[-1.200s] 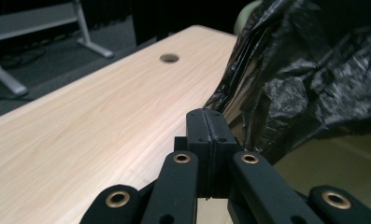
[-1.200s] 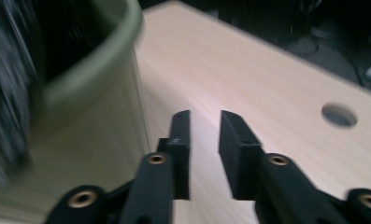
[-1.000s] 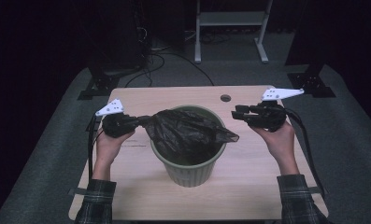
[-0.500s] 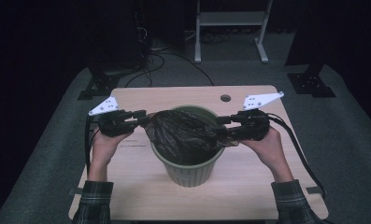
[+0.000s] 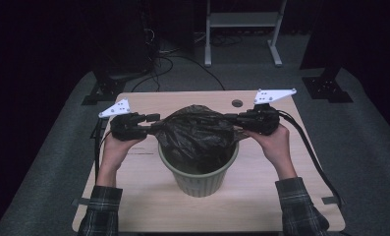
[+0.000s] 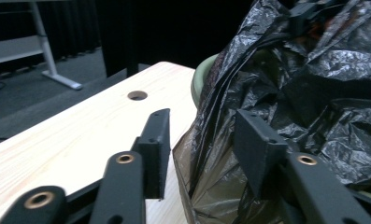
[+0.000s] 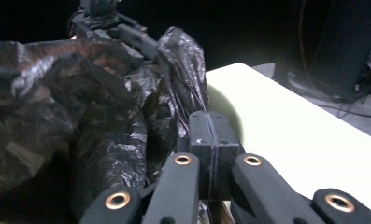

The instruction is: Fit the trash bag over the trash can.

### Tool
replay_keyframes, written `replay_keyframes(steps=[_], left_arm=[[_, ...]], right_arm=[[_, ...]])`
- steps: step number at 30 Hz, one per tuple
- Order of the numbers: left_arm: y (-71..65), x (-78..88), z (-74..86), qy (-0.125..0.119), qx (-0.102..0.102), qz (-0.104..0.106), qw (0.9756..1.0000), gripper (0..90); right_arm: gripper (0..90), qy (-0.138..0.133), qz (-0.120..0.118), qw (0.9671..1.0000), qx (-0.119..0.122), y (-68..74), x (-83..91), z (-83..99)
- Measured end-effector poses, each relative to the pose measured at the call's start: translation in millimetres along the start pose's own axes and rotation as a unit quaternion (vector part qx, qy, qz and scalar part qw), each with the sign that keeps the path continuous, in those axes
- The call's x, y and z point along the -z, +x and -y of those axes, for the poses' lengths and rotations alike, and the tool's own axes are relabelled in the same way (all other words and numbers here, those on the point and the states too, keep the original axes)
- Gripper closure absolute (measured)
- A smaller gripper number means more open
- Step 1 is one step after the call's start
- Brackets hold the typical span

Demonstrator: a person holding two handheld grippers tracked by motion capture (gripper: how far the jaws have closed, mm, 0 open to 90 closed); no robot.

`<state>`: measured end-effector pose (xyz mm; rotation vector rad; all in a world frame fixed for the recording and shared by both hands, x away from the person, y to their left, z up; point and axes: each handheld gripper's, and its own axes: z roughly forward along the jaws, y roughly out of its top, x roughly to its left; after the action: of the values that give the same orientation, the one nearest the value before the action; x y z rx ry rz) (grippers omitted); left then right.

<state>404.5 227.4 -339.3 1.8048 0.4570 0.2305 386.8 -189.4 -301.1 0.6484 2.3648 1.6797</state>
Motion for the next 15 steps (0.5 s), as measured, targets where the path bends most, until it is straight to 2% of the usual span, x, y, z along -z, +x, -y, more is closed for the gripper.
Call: replay_keyframes(steps=[1,3,4,7,8,10,15], left_arm=[[0.7,-1.3,-0.2,0.003,-0.004,0.000,1.0000,66.6],[1.6,-4.7,-0.9,0.011,-0.014,-0.003,0.9998,83.4],[2.4,-6.3,-1.1,0.011,-0.012,-0.006,0.9998,89.7],[6.2,-13.0,-0.7,0.035,-0.013,-0.035,0.9987,89.8],[7.8,-15.1,0.6,0.038,-0.010,-0.038,0.9985,89.8],[9.6,-19.4,3.8,0.047,-0.005,-0.039,0.9981,89.8],[10.8,-31.8,11.3,0.068,0.005,-0.034,0.9971,89.8]], right_arm=[[89.7,-0.001,0.004,1.0000,-0.001,-2.2,-0.7,-0.2],[89.8,0.002,0.014,0.9999,-0.002,-5.7,-2.2,0.0],[89.8,0.004,0.025,0.9997,-0.001,-7.7,-3.3,0.7],[89.8,0.012,0.056,0.9983,-0.007,-15.5,-8.4,5.6],[89.8,0.018,0.064,0.9977,-0.012,-18.0,-10.8,8.0],[89.8,0.027,0.074,0.9967,-0.017,-22.9,-15.5,14.1],[89.8,0.037,0.073,0.9960,-0.034,-29.4,-22.7,25.9]])
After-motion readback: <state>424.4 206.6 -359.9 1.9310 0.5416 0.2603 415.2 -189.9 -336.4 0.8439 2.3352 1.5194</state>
